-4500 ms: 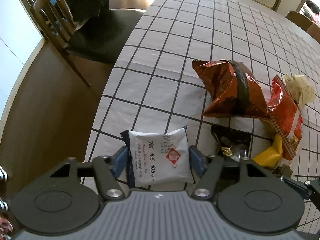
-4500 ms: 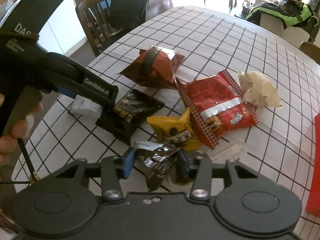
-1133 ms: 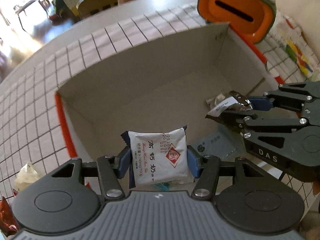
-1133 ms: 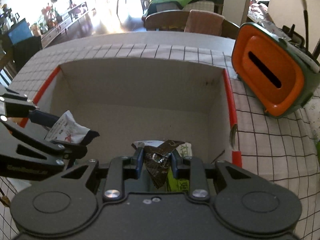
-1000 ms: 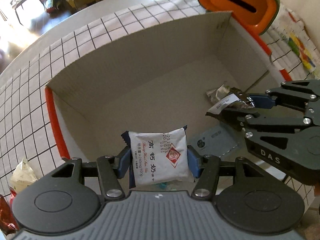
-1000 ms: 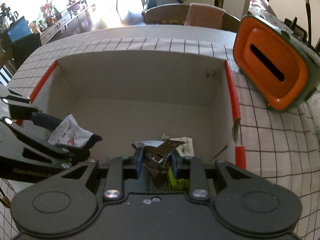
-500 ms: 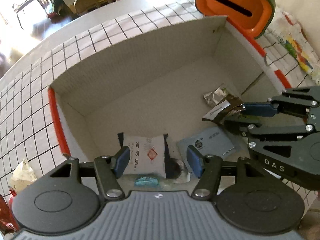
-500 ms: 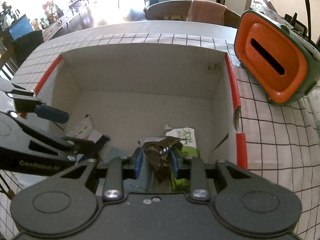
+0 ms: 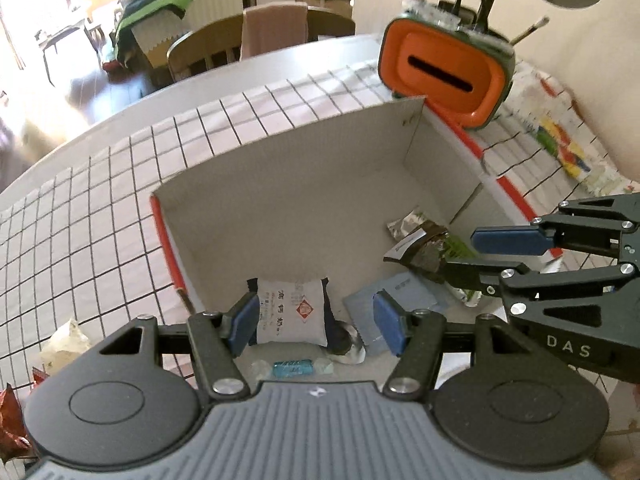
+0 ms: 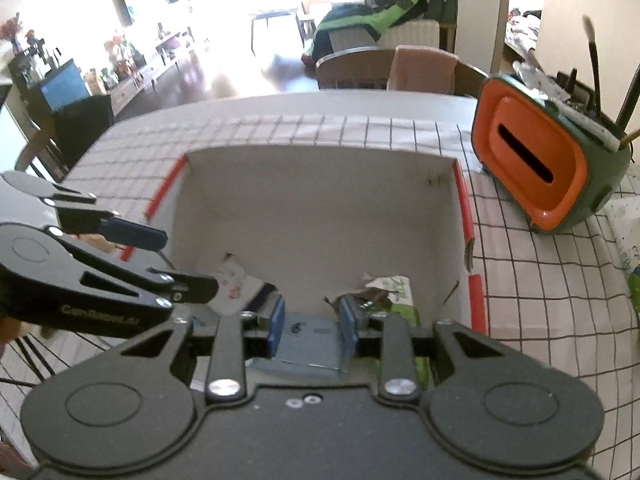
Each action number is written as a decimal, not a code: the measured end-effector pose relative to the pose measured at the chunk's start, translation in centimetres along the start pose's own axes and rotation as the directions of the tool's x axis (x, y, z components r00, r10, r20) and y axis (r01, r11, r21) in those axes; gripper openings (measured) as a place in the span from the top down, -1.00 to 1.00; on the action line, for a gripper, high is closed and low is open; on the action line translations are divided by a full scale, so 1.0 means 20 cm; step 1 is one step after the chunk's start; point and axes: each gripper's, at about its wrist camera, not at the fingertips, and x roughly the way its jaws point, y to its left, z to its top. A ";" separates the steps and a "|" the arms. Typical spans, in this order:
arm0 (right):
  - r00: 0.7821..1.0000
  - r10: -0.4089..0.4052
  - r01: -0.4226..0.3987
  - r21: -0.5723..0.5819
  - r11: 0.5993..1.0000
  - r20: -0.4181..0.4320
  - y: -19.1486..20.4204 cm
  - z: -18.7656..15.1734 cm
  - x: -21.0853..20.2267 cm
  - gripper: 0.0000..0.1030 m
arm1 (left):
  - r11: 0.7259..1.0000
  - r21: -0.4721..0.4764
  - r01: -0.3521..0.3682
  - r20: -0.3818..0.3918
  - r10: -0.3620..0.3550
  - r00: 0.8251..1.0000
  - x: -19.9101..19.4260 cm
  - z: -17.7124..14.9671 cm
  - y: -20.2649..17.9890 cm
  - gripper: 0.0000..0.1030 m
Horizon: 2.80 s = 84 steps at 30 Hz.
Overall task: Organize snacks
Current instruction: 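Move both open tools back from the box to the snack pile, then grasp the clear spoon-shaped jelly with the right tool while the left grasps the black candy packet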
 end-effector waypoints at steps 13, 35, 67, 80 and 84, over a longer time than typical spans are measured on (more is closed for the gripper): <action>0.993 0.030 -0.028 -0.021 0.999 0.112 0.22 0.02 -0.18 0.41 | 1.000 -0.025 0.000 0.150 0.003 0.989 -0.33 -0.16 0.16 -0.31; 0.979 0.163 -0.154 -0.085 0.984 0.120 0.82 -0.05 -0.04 -0.02 | 0.987 -0.139 -0.084 0.264 0.118 0.957 -0.70 -0.75 0.75 -0.62; 0.989 0.106 -0.126 -0.210 0.970 -0.106 1.59 -0.25 0.48 -0.99 | 0.926 -0.348 -0.146 -0.031 0.144 0.989 -0.39 -1.35 1.49 -0.73; 0.978 -0.041 0.024 -0.083 0.996 -0.206 1.73 -0.22 0.74 -0.91 | 0.909 -0.391 -0.142 -0.112 0.106 0.988 -0.24 -1.28 1.62 -0.73; 0.965 -0.084 0.080 -0.027 0.996 -0.247 1.73 -0.22 0.81 -0.78 | 0.915 -0.379 -0.138 -0.119 0.100 0.988 -0.22 -1.26 1.62 -0.73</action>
